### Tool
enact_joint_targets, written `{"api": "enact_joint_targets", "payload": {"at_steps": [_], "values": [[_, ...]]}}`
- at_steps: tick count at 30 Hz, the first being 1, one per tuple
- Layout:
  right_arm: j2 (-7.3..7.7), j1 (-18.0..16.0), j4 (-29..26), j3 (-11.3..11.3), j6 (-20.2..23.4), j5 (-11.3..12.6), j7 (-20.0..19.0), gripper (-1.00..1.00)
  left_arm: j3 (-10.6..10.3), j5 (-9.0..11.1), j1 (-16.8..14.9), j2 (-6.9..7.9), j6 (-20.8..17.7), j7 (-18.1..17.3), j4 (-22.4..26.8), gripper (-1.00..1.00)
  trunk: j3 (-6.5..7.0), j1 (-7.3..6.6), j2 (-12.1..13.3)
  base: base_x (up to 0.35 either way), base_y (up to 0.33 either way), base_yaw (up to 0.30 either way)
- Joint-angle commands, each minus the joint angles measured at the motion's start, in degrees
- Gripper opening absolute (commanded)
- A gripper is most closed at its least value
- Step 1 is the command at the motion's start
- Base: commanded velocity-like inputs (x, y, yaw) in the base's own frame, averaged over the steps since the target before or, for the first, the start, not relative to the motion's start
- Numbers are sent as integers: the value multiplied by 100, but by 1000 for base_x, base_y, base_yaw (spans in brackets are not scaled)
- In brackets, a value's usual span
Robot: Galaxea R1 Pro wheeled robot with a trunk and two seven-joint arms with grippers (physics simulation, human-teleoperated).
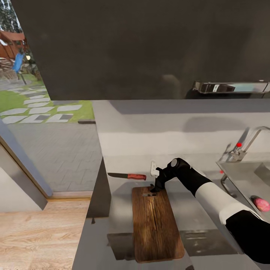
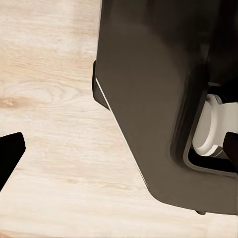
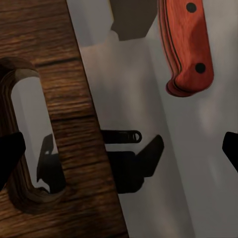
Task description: In the kitchen, take the Vidalia onion out of the sink, dice it on the chopping board with the paring knife, put the diced onion into the bowl on the countertop, then place both the paring knife and the chopping board into the sink.
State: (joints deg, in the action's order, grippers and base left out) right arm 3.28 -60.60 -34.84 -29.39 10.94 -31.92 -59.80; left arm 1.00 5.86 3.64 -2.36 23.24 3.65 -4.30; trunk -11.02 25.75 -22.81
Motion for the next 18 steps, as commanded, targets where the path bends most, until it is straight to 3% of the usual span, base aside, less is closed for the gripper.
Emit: {"api": "enact_joint_targets", "payload": {"at_steps": [1, 18], "values": [[7, -4, -14, -23, 59, 11, -14, 100, 6, 38, -4, -2, 31, -5, -10, 100, -14, 3, -11, 0, 0, 0], [38, -4, -14, -23, 53, 10, -14, 100, 6, 38, -4, -2, 31, -5, -10, 100, -24, 3, -11, 0, 0, 0]]}}
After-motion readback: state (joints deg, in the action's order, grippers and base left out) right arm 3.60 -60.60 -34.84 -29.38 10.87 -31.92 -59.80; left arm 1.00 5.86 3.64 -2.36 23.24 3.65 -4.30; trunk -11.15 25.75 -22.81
